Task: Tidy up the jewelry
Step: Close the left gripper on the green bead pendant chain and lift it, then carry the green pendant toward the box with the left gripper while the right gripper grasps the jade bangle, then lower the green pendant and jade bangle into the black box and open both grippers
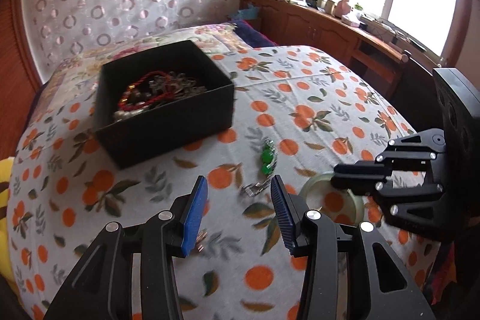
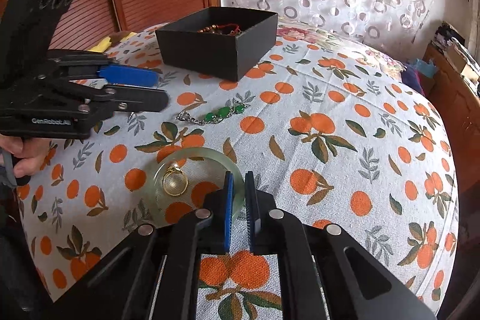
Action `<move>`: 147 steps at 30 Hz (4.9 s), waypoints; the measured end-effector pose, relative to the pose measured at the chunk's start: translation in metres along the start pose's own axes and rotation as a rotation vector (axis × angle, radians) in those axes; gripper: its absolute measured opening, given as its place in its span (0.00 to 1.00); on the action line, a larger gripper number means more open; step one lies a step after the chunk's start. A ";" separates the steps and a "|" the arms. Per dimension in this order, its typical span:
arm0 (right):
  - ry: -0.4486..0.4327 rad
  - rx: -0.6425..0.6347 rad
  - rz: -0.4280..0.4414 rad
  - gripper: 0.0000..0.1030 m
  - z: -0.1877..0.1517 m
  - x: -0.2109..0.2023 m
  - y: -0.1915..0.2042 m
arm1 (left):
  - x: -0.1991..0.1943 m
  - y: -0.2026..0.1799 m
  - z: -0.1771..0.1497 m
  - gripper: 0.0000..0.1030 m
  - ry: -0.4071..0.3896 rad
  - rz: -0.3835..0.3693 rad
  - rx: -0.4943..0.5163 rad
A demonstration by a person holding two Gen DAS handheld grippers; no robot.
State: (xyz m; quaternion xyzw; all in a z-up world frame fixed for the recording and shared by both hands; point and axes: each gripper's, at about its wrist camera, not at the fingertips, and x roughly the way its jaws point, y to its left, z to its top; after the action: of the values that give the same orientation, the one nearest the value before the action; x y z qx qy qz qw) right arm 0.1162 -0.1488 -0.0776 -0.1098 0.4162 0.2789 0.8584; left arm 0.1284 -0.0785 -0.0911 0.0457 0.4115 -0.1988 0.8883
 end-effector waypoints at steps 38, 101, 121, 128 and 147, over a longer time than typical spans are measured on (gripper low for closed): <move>-0.001 -0.015 -0.019 0.09 -0.001 0.001 0.003 | 0.034 -0.014 0.019 0.11 0.023 0.045 0.077; -0.178 -0.035 -0.103 0.08 0.159 0.027 0.004 | -0.100 0.060 0.020 0.11 -0.254 0.164 -0.043; -0.137 -0.013 -0.077 0.10 0.156 0.051 0.005 | -0.078 0.066 0.042 0.11 -0.248 0.177 -0.064; -0.153 -0.012 -0.090 0.10 0.135 0.033 -0.003 | -0.068 0.070 0.059 0.11 -0.243 0.168 -0.069; -0.151 0.018 -0.091 0.10 0.095 0.012 -0.017 | -0.047 0.070 0.100 0.19 -0.234 0.198 -0.048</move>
State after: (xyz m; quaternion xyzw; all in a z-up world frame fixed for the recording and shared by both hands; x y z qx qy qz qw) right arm 0.1939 -0.1181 -0.0275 -0.0994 0.3472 0.2435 0.9002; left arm 0.2003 -0.0239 0.0041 0.0415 0.3030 -0.1042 0.9464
